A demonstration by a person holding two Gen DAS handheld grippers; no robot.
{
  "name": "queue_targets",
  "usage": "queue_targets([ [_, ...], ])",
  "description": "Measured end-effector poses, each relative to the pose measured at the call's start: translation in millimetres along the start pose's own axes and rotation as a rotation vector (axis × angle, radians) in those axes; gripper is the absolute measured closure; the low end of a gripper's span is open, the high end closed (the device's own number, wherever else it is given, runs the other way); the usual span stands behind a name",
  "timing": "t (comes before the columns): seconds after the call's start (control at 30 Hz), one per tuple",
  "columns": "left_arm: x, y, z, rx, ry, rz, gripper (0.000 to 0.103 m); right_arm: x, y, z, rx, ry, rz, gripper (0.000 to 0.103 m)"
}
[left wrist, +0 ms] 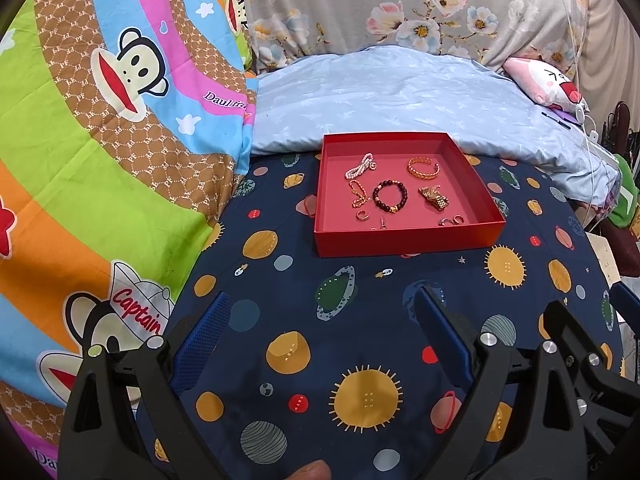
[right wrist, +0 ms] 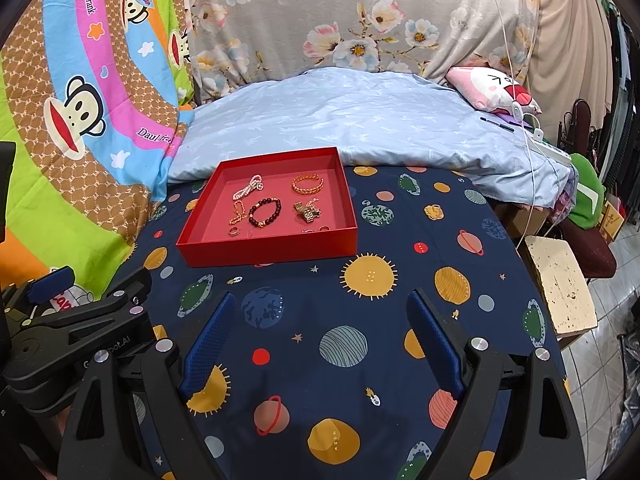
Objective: Organize jewelry
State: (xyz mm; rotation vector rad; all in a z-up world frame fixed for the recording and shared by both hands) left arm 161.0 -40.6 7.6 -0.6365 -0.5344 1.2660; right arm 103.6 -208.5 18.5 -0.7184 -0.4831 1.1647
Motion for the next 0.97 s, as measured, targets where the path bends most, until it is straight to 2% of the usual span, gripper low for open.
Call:
queue_targets([
  [0.97, -2.4, 1.1, -2.1, 0.010, -0.015, 0.000, 0.012, -1.5, 4.1, -7.1, 0.001, 0.011, -0.009, 0.017],
])
Point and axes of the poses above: each gripper's, at about its wrist camera, not at the fingertips, and z roughly against the way its jaws point, x to its left, y to its underside, the point moved 10 cm from there along -z, roughly the way its jaws point, and after that the axes turned 5 degrees about y, right-handed, at the moved point
